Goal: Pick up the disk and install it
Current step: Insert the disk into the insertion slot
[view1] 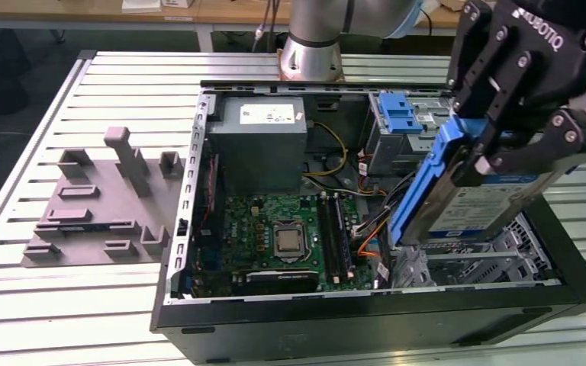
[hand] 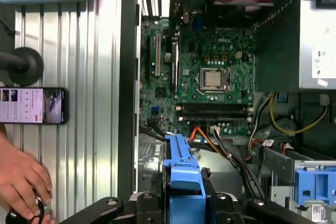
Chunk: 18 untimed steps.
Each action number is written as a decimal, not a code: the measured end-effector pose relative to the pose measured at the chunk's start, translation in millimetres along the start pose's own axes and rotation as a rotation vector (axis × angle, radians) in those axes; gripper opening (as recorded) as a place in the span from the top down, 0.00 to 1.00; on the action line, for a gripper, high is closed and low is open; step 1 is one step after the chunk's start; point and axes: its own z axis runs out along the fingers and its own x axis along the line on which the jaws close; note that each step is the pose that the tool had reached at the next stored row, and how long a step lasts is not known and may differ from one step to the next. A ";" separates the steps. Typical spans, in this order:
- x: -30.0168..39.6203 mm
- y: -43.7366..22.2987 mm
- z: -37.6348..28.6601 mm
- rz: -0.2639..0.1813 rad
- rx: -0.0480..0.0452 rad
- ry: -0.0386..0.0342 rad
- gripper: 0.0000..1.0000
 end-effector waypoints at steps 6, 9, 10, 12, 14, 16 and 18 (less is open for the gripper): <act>-0.1 -22.6 8.0 0.000 0.0000 0.0000 0.63; -0.3 -30.3 11.0 0.000 0.0000 0.0000 0.63; -0.3 -32.1 12.0 0.000 0.0000 0.0000 0.63; -0.6 -34.8 13.7 0.000 0.0000 0.0001 0.63; -1.0 -36.1 15.8 0.000 0.0000 -0.0001 0.63; -1.6 -36.9 18.0 0.000 0.0000 0.0000 0.63; -2.2 -38.2 20.1 0.000 0.0000 -0.0001 0.63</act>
